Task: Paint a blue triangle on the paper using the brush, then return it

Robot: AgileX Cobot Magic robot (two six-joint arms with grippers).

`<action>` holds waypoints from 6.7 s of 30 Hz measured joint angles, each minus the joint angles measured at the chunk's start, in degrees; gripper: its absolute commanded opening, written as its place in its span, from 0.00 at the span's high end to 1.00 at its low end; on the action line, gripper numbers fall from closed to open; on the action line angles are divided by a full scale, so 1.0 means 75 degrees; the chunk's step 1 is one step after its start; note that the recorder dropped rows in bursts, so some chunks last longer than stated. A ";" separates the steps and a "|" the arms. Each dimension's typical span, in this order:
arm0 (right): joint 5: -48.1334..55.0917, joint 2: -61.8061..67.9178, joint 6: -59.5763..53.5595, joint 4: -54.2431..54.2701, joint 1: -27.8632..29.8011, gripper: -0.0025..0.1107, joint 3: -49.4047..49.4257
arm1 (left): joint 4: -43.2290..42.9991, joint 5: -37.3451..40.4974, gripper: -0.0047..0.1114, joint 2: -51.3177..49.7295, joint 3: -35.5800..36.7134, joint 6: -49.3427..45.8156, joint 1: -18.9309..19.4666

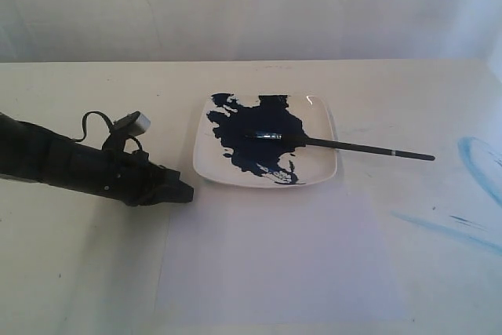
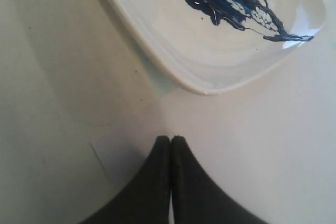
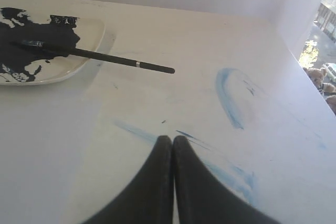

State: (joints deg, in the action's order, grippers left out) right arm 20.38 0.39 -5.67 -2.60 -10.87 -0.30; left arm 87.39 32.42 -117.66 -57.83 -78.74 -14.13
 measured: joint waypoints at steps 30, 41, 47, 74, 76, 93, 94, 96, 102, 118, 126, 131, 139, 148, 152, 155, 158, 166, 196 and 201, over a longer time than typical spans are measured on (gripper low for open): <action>-0.2767 0.0000 0.1816 0.1398 0.0000 0.98 0.0000 | 0.0000 0.0000 0.96 0.0000 0.0000 -0.0015 0.0000; -0.2896 0.0000 0.2277 0.1424 0.0000 0.98 0.0000 | 0.0000 0.0000 0.96 0.0000 0.0000 -0.0015 0.0000; -0.3209 0.0000 0.2831 0.1439 0.0000 0.98 0.0000 | 0.0000 0.0000 0.96 0.0000 0.0000 -0.0015 0.0000; -0.2914 0.7308 0.0133 0.1341 0.0000 0.98 -0.3179 | 0.0000 0.0000 0.96 0.0000 0.0000 -0.0015 0.0000; -0.3047 0.7666 0.0088 0.1341 0.0000 0.98 -0.3233 | 0.0000 0.0000 0.96 0.0000 0.0000 -0.0015 0.0000; -0.3011 0.9924 0.0214 0.1341 0.0000 0.98 -0.4131 | 0.0000 0.0015 0.96 0.0000 0.0000 -0.0030 0.0000; -0.2896 1.0020 0.0214 0.1341 0.0000 0.98 -0.4217 | 0.0000 0.0015 0.96 0.0000 0.0000 -0.0030 0.0000; -0.2434 1.0185 0.0214 0.1341 0.0000 0.98 -0.4479 | 0.0000 0.0015 0.96 0.0000 0.0000 -0.0030 0.0000; 0.0365 1.0410 -0.0994 0.1875 0.0000 0.98 -0.5816 | 0.0000 0.0015 0.96 0.0000 0.0000 -0.0030 0.0000; 0.1512 1.1023 -0.4511 0.7300 -0.0016 0.98 -0.7173 | 0.0000 0.0015 0.96 0.0000 0.0000 -0.0030 0.0000; -0.0747 1.1358 -0.4267 0.8451 -0.0016 0.98 -0.5414 | 0.0000 0.0015 0.96 0.0000 0.0000 -0.0030 0.0000; -0.1364 1.1382 -0.4727 0.9673 -0.0016 0.98 -0.4785 | 0.0000 0.0015 0.96 0.0000 0.0000 -0.0030 0.0000; -0.0985 1.1382 -0.6544 1.2381 -0.0016 0.98 -0.4715 | 0.0000 0.0028 0.96 0.0000 0.0000 -0.0030 0.0000; 0.1186 1.1382 -0.9813 1.3602 -0.0016 0.98 -0.4669 | 0.0000 0.0028 0.96 0.0000 0.0000 -0.0030 0.0000; 0.0273 1.1403 -0.9402 1.3621 -0.0016 0.98 -0.4476 | 0.0000 0.0028 0.96 0.0000 0.0000 -0.0030 0.0000; -0.0480 1.1532 -0.9203 1.3636 -0.0016 0.98 -0.4303 | 0.0000 0.0028 0.96 0.0000 0.0000 -0.0030 0.0000; -0.0710 1.1713 -0.9121 1.3652 -0.0016 0.98 -0.4270 | 0.0000 0.0028 0.96 0.0000 0.0000 -0.0030 0.0000; -0.1241 1.2282 -1.0105 1.3683 -0.0001 0.98 -0.4284 | 0.0000 0.0028 0.96 0.0000 0.0000 -0.0030 0.0000; 0.1033 1.2121 -0.7735 1.1616 -0.0001 0.40 -0.5997 | 0.0000 0.0028 0.96 0.0000 0.0000 -0.0030 0.0000; 0.0721 1.2347 -0.6807 1.3150 -0.0001 0.40 -0.5138 | 0.0000 0.0028 0.96 0.0000 0.0000 -0.0030 0.0000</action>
State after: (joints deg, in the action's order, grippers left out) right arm 25.79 92.99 -56.72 96.03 -10.88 -38.83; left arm 87.39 32.63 -117.66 -57.83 -78.96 -14.13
